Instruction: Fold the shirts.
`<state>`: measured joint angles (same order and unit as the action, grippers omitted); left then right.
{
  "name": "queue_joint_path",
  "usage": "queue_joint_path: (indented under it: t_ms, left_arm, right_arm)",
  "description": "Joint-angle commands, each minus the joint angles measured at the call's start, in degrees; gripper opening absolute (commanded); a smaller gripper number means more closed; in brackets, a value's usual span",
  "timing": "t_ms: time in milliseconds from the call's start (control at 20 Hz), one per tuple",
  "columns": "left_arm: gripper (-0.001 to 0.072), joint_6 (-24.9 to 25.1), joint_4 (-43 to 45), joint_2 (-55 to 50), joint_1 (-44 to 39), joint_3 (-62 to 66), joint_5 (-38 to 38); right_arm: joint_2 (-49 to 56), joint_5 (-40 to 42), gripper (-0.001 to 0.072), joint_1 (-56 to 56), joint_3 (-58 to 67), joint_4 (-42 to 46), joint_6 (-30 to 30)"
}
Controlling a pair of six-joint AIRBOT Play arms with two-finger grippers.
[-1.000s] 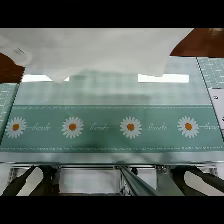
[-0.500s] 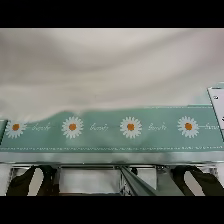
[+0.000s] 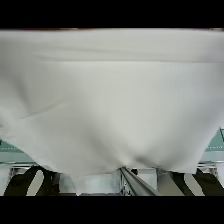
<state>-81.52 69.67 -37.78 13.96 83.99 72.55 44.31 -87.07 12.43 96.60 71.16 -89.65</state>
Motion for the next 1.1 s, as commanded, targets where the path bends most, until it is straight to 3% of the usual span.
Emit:
queue_joint_path:
  t_ms: [0,350,500,600,850,950,1050]
  left_arm:
    - [0.0022,0.0,-3.9,-6.8,-0.5,-12.4,-7.0]
    - [0.0022,-0.1,-11.4,-31.9,-5.5,-16.0,-25.0]
    - [0.0022,-0.7,-16.3,-40.2,-7.3,-15.8,-35.3]
    - [0.0022,-4.0,-18.4,-44.7,-7.6,-15.1,-38.6]
    - [0.0023,-3.7,-22.3,-48.8,-7.4,-14.3,-34.6]
    - [0.0023,0.9,-22.4,-48.2,-6.1,-13.4,-26.3]
    - [0.0024,4.1,-22.3,-48.1,-4.1,-11.4,-13.4]
  right_arm:
    - [5.9,7.7,0.0030,0.0,-12.1,-2.1,2.9]
    - [34.3,25.3,0.0030,-0.5,-15.2,-13.0,8.2]
    - [47.5,29.1,0.0030,-2.3,-8.2,-15.3,8.2]
    - [55.3,28.6,0.0030,-3.0,-1.0,-15.4,5.4]
    - [64.5,21.1,0.0031,-2.9,8.2,-16.0,0.4]
    - [64.1,16.8,0.0031,-1.6,8.6,-16.8,1.0]
    - [63.7,9.0,0.0031,-0.2,8.6,-17.9,3.0]
